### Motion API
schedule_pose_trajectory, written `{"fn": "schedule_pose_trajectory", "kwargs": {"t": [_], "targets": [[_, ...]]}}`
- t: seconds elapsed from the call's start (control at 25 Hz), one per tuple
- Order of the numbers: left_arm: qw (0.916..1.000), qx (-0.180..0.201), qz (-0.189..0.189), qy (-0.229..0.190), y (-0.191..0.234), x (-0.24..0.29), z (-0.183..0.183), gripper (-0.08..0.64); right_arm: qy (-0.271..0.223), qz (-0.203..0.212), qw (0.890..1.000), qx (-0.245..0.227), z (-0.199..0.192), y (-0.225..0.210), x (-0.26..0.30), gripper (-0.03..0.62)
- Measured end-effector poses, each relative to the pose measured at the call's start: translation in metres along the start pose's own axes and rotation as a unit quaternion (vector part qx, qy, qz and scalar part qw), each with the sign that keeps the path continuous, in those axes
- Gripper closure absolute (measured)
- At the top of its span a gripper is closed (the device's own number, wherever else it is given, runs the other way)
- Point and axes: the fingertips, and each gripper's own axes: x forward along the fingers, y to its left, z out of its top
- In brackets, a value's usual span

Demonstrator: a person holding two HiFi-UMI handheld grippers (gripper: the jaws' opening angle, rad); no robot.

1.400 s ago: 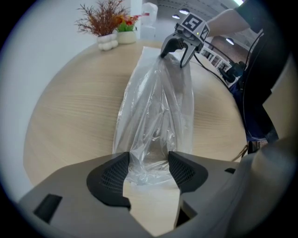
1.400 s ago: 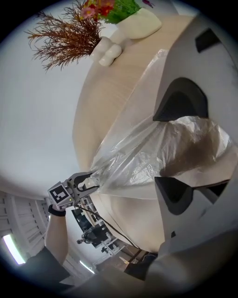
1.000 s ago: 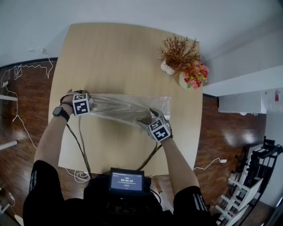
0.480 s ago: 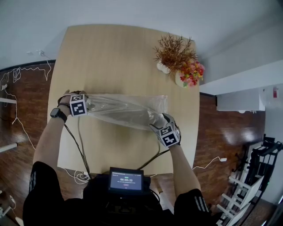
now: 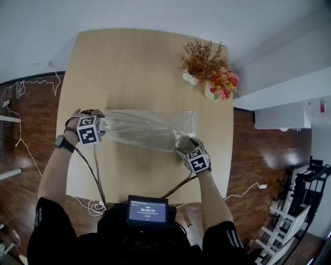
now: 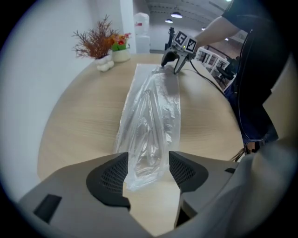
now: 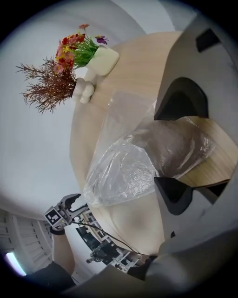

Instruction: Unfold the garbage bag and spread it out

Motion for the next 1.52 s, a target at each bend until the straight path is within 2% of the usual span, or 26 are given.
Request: {"fn": "schedule_pose_trajectory", "kwargs": {"t": [0.12,0.44,0.76,0.92,1.08,1.28,1.4,1.52], "targets": [[1.0000,-0.007,-0.002,0.003,-0.010,0.007,-0.003,0.275,-0.003,0.002,1.000,0.005,0.000,-0.001,0.000,0.176],[0.9976,-0.059,-0.022,0.031,-0.021,0.048,-0.030,0.265,-0.004,0.010,1.000,0.000,-0.005,-0.004,0.003,0.175],[0.9964,-0.070,-0.033,0.033,-0.024,0.052,-0.034,0.258,-0.006,0.010,1.000,0.001,-0.001,-0.002,0.000,0.172],[0.9975,-0.058,-0.021,0.033,-0.023,0.045,-0.029,0.259,-0.003,0.012,1.000,0.002,-0.001,-0.002,0.001,0.174],[0.9984,-0.056,0.005,0.007,-0.019,0.009,-0.014,0.259,-0.004,0.011,1.000,-0.001,-0.001,-0.003,0.001,0.173],[0.9960,-0.075,0.048,-0.006,-0.001,-0.029,-0.022,0.259,-0.005,0.010,1.000,-0.003,-0.001,-0.003,0.001,0.172],[0.9950,-0.087,0.049,0.002,0.006,-0.023,-0.038,0.259,-0.004,0.010,1.000,-0.005,-0.001,-0.003,0.000,0.172],[0.9925,-0.108,0.049,-0.028,0.014,-0.021,-0.034,0.261,-0.005,0.011,1.000,-0.005,0.001,-0.002,0.001,0.170]]}}
